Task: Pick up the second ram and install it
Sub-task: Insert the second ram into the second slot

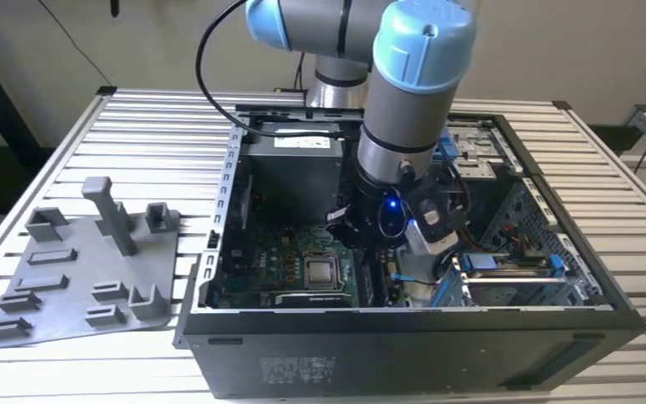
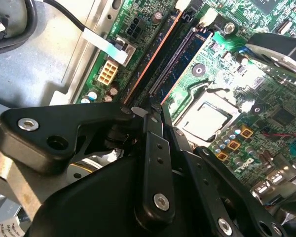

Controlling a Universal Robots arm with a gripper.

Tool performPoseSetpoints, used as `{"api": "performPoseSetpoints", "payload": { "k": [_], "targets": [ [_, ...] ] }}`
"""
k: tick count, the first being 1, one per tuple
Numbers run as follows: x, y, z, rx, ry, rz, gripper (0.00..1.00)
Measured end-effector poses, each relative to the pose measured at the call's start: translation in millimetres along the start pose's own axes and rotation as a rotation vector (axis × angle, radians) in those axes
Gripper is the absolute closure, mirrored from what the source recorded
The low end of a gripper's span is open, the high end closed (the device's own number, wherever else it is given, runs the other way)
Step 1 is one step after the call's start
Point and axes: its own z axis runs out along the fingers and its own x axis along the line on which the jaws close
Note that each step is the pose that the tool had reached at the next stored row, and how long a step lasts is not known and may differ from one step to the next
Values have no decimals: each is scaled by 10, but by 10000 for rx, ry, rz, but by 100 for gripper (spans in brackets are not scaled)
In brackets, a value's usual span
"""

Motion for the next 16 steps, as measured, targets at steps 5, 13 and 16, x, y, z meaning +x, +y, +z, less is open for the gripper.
{"api": "performPoseSetpoints", "payload": {
  "k": [5, 13, 16],
  "targets": [
    [0, 0, 15, 0, 0, 0, 86],
    [0, 3, 73, 4, 1, 0, 86],
    [0, 3, 76, 1, 0, 0, 86]
  ]
}}
